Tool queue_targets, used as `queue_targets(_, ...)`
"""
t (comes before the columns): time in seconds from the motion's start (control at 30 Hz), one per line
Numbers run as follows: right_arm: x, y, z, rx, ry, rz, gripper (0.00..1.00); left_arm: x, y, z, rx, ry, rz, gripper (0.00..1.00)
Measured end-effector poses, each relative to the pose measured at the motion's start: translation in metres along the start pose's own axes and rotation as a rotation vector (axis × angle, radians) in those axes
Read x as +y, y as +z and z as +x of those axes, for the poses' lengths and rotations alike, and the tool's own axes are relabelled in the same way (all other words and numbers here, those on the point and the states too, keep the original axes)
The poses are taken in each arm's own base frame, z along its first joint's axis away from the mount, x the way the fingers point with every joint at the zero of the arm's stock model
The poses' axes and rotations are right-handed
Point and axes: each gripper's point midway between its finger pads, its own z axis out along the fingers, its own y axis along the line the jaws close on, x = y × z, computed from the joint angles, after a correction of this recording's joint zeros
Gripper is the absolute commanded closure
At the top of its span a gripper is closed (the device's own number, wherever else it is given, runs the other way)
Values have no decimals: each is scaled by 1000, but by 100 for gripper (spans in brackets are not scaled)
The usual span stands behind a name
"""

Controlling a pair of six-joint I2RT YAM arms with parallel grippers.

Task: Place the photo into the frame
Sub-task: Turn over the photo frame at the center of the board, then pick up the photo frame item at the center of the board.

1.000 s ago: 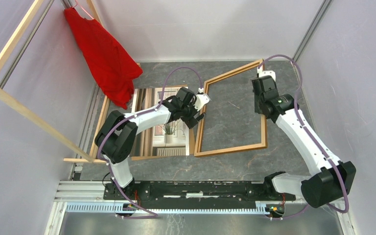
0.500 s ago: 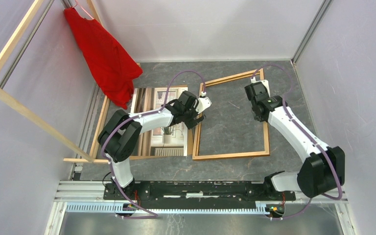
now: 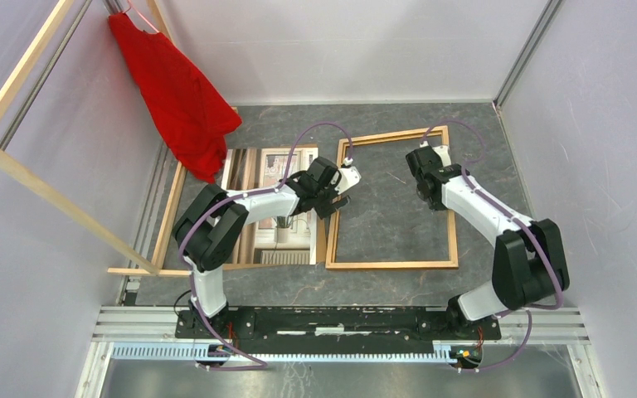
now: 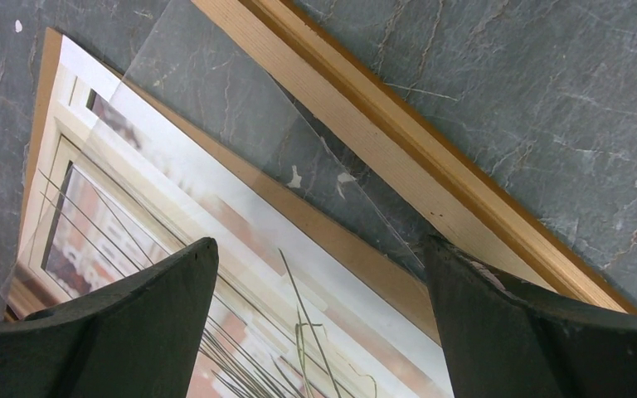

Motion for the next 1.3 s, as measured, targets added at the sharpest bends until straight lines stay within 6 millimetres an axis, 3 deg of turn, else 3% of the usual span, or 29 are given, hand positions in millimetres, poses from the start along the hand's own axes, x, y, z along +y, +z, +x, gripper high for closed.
queue_targets(0.53,29,54,37,66,52,-71,88,4,1,1,1,20,-40,0)
queue_targets(0.6,33,60,40,78,57,-83,80,5,1,1,-2,20,-42,0)
queue_targets(0.87,36,66,34,68,45,-105,34,2,1,-3,-18,20,-35,0)
queue_targets(1.03,41,65,18,39,75,-154,18,-11,0,-10,-37,36,-3,0)
queue_targets(1.3,50,51,7,3,134,-267,10,-19,1,-18,-38,53,20,0)
